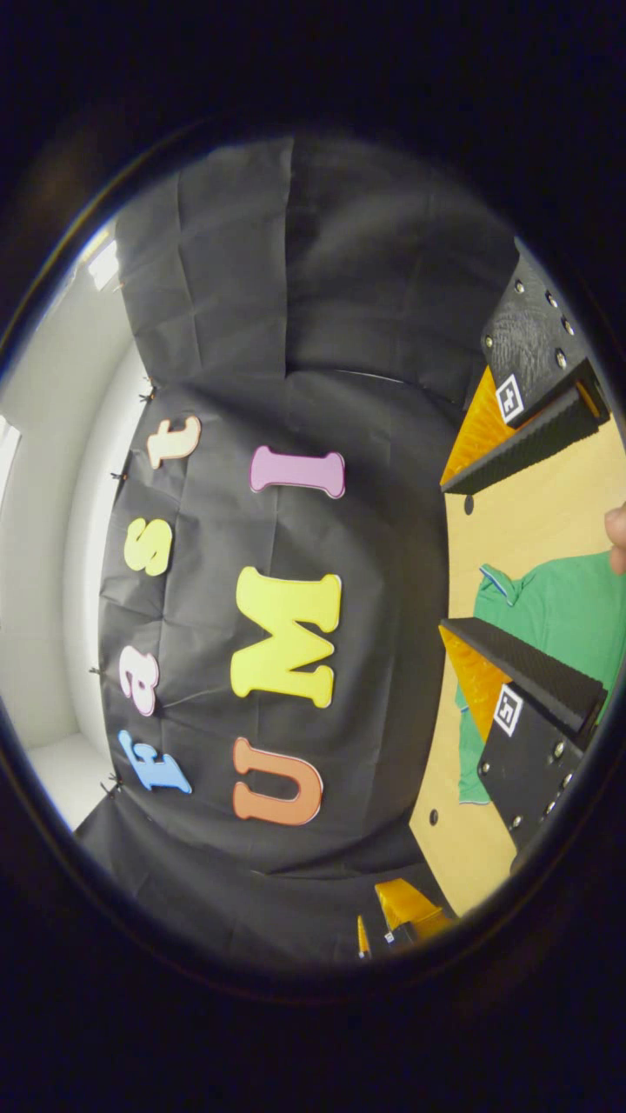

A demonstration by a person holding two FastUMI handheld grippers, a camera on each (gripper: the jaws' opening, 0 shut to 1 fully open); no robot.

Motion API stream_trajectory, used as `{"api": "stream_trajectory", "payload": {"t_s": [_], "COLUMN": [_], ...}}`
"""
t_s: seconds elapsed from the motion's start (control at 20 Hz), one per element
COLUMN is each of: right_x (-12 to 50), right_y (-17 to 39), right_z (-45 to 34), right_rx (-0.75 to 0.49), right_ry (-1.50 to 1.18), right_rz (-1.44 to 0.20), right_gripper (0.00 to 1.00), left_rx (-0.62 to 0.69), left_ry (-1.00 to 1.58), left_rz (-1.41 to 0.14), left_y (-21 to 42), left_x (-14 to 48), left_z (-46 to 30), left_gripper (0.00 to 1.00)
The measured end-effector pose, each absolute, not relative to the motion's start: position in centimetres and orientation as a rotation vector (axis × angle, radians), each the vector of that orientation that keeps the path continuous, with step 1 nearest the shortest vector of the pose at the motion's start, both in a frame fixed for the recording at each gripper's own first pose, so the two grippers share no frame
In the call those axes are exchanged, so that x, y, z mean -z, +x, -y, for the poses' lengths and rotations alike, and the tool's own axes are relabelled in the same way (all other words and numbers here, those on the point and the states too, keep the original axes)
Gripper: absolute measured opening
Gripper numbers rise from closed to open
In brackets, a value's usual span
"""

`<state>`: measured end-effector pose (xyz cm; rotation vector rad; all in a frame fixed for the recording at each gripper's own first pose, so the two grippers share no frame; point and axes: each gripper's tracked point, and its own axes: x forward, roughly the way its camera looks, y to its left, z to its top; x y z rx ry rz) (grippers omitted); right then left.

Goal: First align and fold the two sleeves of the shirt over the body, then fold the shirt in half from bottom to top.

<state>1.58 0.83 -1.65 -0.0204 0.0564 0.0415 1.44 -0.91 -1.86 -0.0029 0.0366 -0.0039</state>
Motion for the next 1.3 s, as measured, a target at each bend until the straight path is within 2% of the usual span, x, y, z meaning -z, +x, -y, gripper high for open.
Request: {"api": "stream_trajectory", "payload": {"t_s": [0.4,0.7,0.8,1.0,1.3], "right_x": [1.6,2.2,3.0,7.3,13.4], "right_y": [1.8,4.4,6.3,11.7,23.4], "right_z": [-1.3,-1.9,-2.3,-3.5,-3.5], "right_rx": [-0.070,-0.104,-0.118,-0.172,-0.152], "right_ry": [-0.020,-0.072,-0.083,-0.097,-0.010], "right_rz": [-0.060,-0.083,-0.122,-0.304,-0.476], "right_gripper": [0.93,0.93,0.92,0.92,0.93], "left_rx": [0.010,0.007,0.006,0.006,-0.015], "left_ry": [0.002,0.013,0.010,0.005,-0.020], "left_rz": [-0.045,-0.048,-0.054,-0.076,-0.126], "left_y": [1.4,2.4,2.9,4.3,6.2], "left_x": [2.0,2.1,2.3,3.2,4.6], "left_z": [1.1,1.3,1.4,2.0,2.2], "left_gripper": [0.96,0.96,0.96,0.96,0.96]}}
